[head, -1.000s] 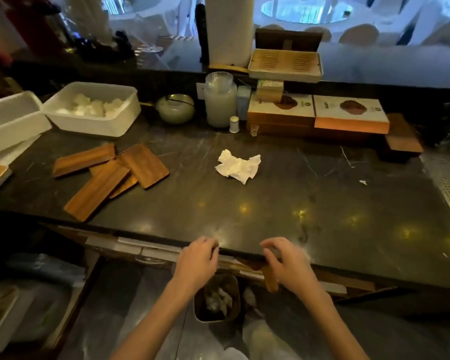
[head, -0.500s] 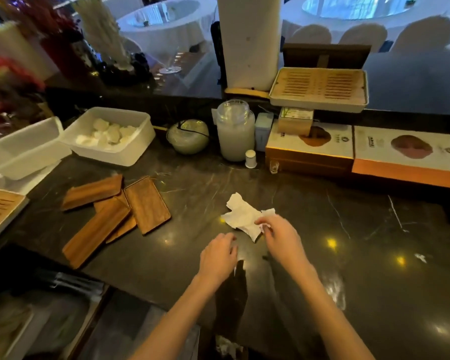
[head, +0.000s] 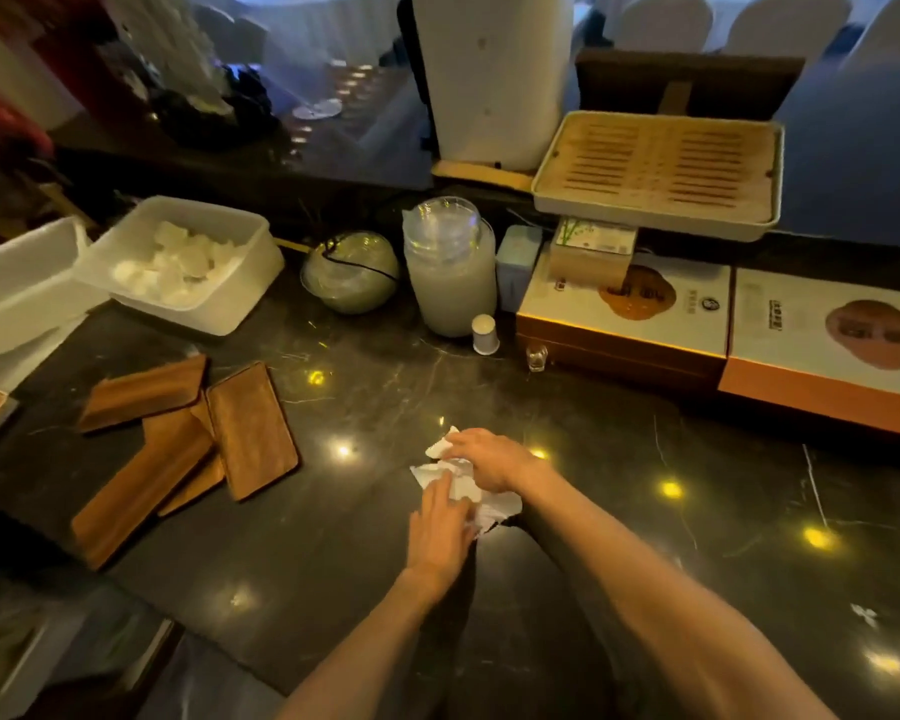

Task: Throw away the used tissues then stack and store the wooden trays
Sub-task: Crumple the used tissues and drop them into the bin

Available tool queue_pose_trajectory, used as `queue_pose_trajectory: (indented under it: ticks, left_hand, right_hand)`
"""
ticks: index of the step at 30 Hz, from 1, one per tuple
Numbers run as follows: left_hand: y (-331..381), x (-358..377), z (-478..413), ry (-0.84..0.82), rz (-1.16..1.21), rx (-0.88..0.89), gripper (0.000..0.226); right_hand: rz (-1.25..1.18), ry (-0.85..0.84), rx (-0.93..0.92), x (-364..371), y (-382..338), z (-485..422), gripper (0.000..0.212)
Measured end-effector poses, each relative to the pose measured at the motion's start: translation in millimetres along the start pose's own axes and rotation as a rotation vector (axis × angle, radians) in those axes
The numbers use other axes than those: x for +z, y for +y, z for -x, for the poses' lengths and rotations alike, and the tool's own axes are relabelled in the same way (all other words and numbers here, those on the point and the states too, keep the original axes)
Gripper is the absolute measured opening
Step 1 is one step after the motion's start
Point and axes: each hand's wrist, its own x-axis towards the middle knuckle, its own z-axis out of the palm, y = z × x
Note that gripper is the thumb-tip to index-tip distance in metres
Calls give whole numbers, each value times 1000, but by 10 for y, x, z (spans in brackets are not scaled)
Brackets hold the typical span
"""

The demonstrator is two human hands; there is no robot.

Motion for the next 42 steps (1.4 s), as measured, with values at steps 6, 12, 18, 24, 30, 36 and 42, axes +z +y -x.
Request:
queue_pose_trajectory:
  ticks: [6, 12, 18, 24, 30, 36, 42]
  left_hand:
    - [-269, 201, 177, 153, 42, 159, 19]
    - [-388, 160, 404, 80, 107, 98, 46]
    - [-532, 79, 659, 124, 204, 122, 33]
    - [-753, 25, 1012, 180, 471, -5, 15]
    - [-1021, -55, 1478, 224, 698, -94, 21]
    - [-1404, -82, 1942, 225, 748, -154, 28]
    - [-1798, -47, 2282, 250, 727, -33, 41]
  right_hand:
    - [-23, 201, 95, 388, 320, 417, 36]
    - [26, 318, 277, 725, 102, 769, 27]
    - [-525, 634, 271, 831, -366, 1130, 15]
    - [-1075, 783, 332, 924, -840, 1511, 27]
    - [-1359, 907, 312, 1091, -1271, 1517, 24]
    - [-1797, 756, 301, 1381, -1838, 1367, 24]
    - [-1912, 761, 333, 1651, -2290, 1470, 33]
